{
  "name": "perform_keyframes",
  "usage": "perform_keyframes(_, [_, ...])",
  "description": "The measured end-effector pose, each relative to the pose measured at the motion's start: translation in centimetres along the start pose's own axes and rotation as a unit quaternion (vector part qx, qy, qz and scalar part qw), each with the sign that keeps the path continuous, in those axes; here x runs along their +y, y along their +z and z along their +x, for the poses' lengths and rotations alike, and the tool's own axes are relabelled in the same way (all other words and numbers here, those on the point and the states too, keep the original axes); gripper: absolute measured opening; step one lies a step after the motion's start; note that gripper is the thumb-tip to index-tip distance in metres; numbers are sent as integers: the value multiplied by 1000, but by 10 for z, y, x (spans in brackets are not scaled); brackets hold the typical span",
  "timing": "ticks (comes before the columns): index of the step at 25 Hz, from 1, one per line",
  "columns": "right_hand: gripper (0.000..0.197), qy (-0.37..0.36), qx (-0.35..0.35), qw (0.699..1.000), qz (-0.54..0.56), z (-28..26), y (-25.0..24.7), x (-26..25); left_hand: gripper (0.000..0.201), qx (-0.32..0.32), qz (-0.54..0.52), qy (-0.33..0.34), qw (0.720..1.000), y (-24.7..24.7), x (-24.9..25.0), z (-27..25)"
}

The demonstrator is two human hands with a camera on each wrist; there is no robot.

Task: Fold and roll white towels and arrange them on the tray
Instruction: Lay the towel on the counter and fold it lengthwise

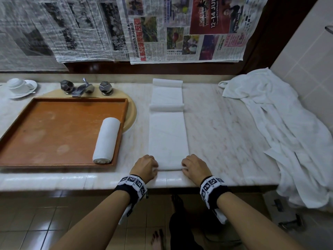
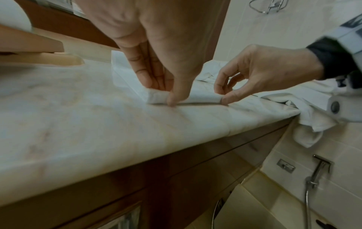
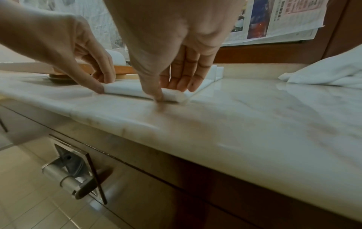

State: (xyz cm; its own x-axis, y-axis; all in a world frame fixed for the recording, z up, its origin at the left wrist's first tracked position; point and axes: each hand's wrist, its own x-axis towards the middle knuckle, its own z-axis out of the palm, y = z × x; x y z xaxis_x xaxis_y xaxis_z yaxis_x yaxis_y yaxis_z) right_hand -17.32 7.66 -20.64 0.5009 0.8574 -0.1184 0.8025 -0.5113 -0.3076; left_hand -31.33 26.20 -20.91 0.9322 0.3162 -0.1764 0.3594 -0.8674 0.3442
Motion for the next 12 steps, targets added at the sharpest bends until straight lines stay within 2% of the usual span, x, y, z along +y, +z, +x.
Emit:
perform_keyframes(4, [14, -6, 12, 1000, -5, 1, -3, 5, 23, -7, 8, 6, 1000, 1, 3, 1])
perform_keyframes(6, [20, 3, -8, 1000, -13, 1, -8, 8, 22, -18, 1, 24, 1000, -2, 0, 1])
perform_keyframes(10, [22, 45, -61, 996, 37, 4, -21, 8, 16, -9, -78, 57, 995, -9, -14, -2])
perform_keyframes(12, [17, 67, -70, 993, 62, 8, -23, 9, 16, -1, -107, 43, 993, -13, -18, -2])
